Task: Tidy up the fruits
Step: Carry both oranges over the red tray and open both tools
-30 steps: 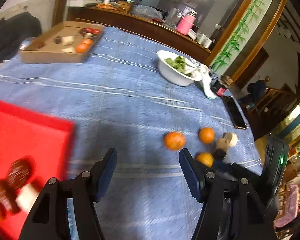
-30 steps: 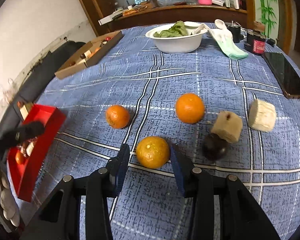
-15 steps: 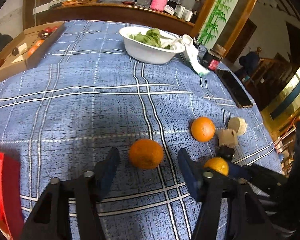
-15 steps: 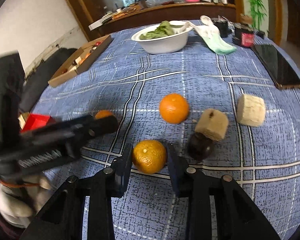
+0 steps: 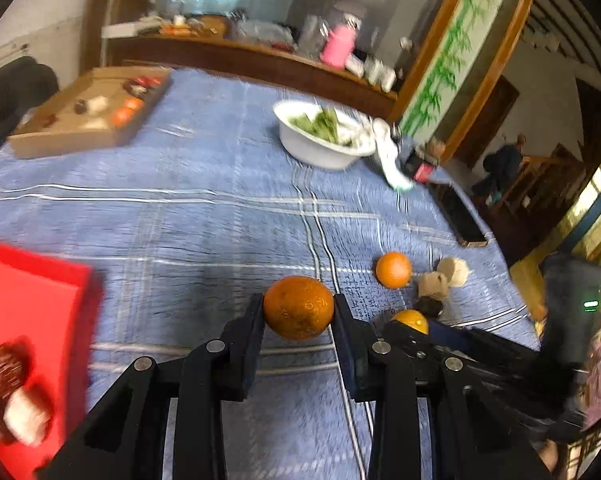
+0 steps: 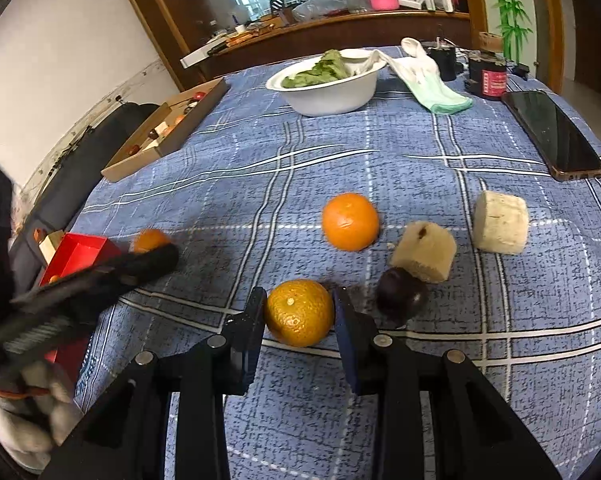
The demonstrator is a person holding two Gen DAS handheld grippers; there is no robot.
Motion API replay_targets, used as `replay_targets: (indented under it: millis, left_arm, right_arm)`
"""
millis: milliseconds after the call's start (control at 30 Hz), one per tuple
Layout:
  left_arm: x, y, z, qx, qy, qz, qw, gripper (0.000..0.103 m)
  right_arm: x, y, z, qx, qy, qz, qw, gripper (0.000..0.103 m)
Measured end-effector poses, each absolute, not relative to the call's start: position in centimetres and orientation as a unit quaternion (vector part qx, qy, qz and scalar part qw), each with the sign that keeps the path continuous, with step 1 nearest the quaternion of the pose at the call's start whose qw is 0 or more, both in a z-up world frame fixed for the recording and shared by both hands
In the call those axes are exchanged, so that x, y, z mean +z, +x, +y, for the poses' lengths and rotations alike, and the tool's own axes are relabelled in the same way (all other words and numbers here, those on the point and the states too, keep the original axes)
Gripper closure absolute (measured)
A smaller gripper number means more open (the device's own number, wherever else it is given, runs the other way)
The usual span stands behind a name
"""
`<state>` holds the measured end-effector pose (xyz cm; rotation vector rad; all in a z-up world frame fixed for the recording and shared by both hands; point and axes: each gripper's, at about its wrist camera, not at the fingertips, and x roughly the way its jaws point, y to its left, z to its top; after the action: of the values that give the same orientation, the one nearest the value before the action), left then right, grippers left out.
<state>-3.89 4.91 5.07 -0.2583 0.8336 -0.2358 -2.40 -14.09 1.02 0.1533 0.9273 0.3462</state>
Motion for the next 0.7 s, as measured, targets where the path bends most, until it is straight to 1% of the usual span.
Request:
replay_targets:
  millis: [233, 333, 433, 533, 700]
  left_arm:
    - [7.5, -10.8, 14.1, -0.071, -0.193, 0.360, 0.910, 0.069]
    - [7.5, -13.4, 19.3, -0.027, -0.221, 0.352, 0.909, 0.069]
    - [6.5, -15.5, 23.9, 0.018, -0.247, 0.344, 0.906, 0.069]
    - [5.0, -16.7, 26.9, 0.042, -0.275, 0.348, 0.895, 0.069]
    - [3.5, -17.2, 27.3, 0.035, -0.285, 0.355, 0.890, 0.069]
  right_arm:
    - [1.5, -3.5, -12.8, 0.179, 0.048, 0.422, 0.888, 0.071]
    - [1.9, -4.0, -11.7, 0.171, 0.021, 0.414, 0.894, 0.071]
    - [2.9, -4.7, -10.2, 0.185, 0.020, 0.415, 0.891, 0.071]
    - [4.5, -5.7, -7.0, 0.222, 0.018, 0.413, 0.883, 0.071]
    - [6.3, -6.5, -0.4, 0.280, -0.002, 0.421, 0.863, 0.071]
